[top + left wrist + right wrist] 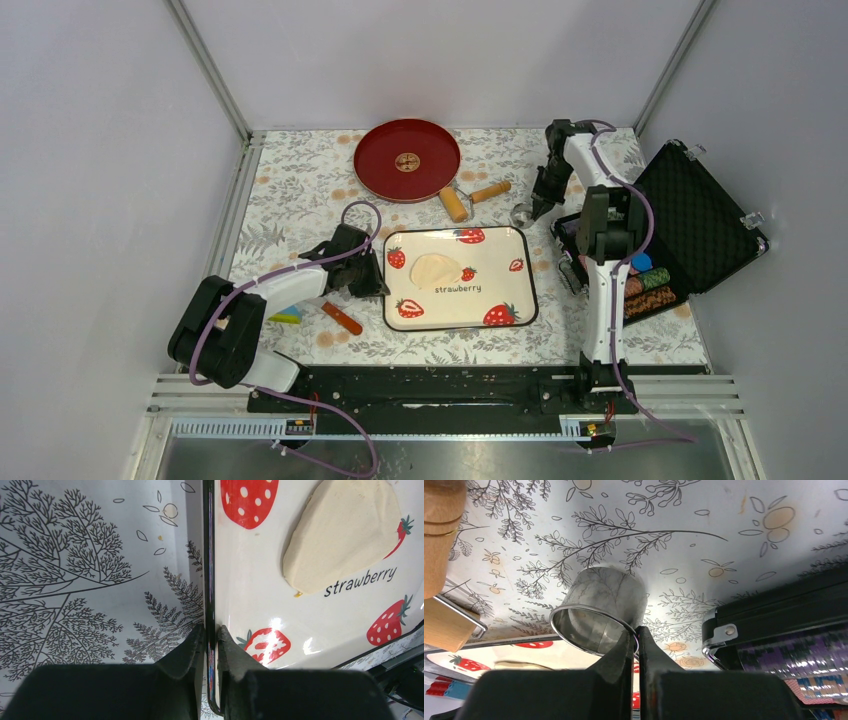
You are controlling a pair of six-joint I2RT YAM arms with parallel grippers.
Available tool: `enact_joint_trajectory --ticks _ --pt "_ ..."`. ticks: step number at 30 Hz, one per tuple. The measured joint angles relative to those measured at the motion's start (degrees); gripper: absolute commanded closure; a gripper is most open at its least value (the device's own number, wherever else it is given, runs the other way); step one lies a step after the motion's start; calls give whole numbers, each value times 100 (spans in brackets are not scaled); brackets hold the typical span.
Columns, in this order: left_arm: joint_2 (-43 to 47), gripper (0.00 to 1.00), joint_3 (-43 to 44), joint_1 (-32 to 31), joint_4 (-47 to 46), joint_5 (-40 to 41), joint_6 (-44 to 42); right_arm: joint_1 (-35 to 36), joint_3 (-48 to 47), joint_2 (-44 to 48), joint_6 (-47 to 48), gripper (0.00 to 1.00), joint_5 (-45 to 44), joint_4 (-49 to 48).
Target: Roll out the dumpling wrappers from the dough
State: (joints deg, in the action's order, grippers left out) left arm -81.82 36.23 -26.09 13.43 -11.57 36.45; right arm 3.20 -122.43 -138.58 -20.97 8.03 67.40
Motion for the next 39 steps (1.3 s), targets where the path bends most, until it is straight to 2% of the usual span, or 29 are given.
enact_joint_trajectory --ticks 12,20,25,30,39 --pt "0 100 0 0 0 0 0 2 22 933 -9 100 -149 -9" --pt "0 100 0 0 0 0 0 166 1172 2249 -70 100 -133 -321" --pt "0 100 0 0 0 0 0 741 1950 2791 -157 100 -122 -584" --pt "0 100 0 0 0 0 0 1580 2559 2935 -323 100 -81 -857" --pt "0 100 0 0 0 0 0 2828 2658 2809 -695 100 -20 -1158"
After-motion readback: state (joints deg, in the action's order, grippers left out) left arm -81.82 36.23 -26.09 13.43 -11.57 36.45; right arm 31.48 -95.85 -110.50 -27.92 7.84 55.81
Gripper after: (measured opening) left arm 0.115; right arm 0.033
